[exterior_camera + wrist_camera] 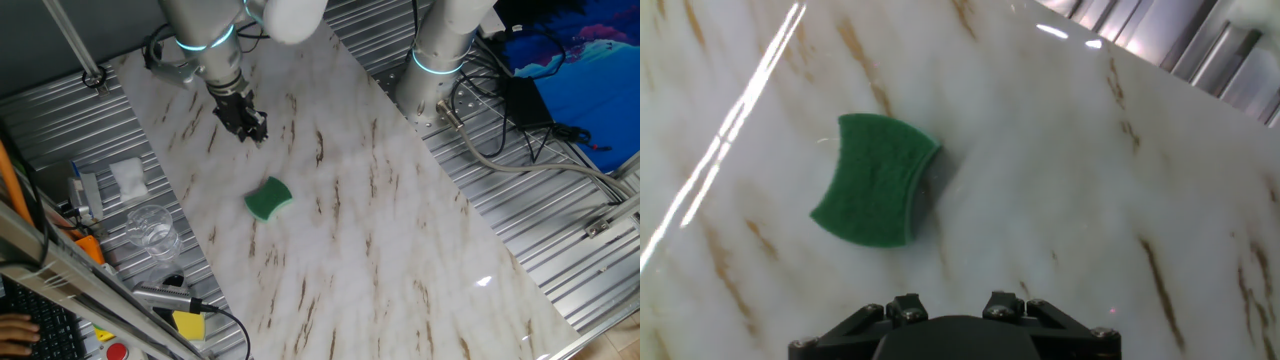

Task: Clean the tabletop with a sponge

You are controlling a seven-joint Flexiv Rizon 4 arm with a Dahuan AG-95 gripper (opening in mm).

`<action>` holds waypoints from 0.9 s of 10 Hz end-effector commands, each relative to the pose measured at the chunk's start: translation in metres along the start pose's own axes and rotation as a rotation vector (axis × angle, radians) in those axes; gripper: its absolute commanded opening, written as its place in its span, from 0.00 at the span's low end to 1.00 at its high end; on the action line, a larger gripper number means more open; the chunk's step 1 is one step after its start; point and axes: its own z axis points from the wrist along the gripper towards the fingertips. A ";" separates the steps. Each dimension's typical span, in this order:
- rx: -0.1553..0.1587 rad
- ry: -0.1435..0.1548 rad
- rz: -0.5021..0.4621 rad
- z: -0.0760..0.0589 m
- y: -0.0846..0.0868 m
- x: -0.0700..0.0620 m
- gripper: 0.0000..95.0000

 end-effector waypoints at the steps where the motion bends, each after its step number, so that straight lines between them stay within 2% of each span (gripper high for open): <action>1: -0.004 -0.003 -0.008 0.009 -0.007 -0.004 0.40; 3: -0.002 0.002 -0.014 0.015 -0.009 -0.004 0.40; 5: -0.002 0.000 -0.008 0.016 -0.006 0.001 0.40; 7: -0.017 -0.008 -0.002 0.016 -0.006 0.001 0.40; 8: -0.031 -0.022 0.004 0.016 -0.006 0.001 0.60; 9: -0.037 -0.039 0.015 0.016 -0.006 0.001 0.60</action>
